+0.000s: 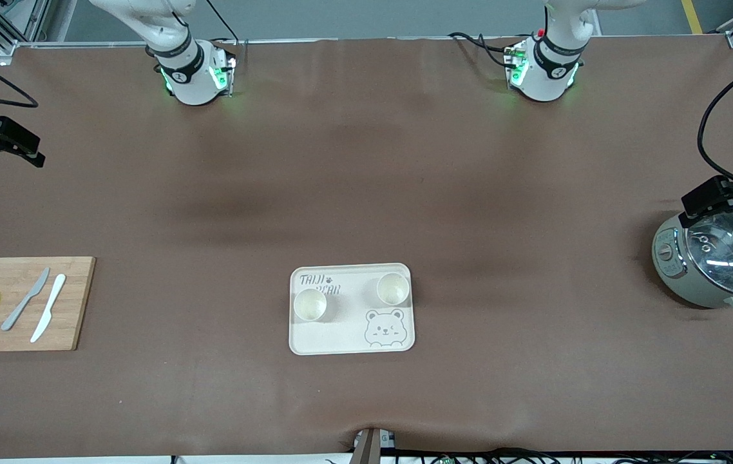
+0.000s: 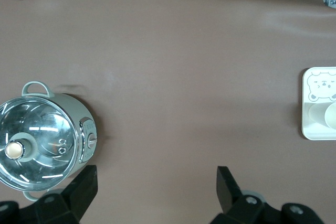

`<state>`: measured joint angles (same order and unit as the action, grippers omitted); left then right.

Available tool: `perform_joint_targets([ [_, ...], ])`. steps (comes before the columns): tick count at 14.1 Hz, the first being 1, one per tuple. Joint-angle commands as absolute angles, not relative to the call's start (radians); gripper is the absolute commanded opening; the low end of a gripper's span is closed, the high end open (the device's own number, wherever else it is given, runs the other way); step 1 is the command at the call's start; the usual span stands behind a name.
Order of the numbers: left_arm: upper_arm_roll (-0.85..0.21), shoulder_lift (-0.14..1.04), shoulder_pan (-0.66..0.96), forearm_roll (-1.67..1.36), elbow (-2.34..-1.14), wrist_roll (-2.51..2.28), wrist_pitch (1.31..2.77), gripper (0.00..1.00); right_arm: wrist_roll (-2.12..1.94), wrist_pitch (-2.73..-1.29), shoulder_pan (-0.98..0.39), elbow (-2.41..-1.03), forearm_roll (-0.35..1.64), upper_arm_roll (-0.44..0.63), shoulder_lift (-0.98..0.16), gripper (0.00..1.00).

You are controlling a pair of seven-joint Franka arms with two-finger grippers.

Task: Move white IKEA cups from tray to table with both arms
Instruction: 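Move both grippers from rest toward the white cups on the tray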

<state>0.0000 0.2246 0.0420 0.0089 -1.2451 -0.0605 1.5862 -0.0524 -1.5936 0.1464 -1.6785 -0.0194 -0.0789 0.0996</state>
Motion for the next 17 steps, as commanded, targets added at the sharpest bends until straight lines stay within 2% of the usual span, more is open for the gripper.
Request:
perform_joint_targets([
  [1,-0.005,0.207,0.037,0.008,-1.261,-0.035,1.586,1.00,-0.064,-1.582,0.153,-1.663,-0.006,-0.084,0.092,1.00],
  [10,-0.005,0.210,0.041,0.017,-1.262,-0.014,1.582,1.00,-0.071,-1.597,0.120,-1.641,-0.008,-0.089,0.078,1.00],
  [17,-0.035,0.230,0.051,0.002,-1.279,-0.008,1.582,1.00,-0.014,-1.621,0.005,-1.614,-0.003,-0.089,0.014,1.00],
])
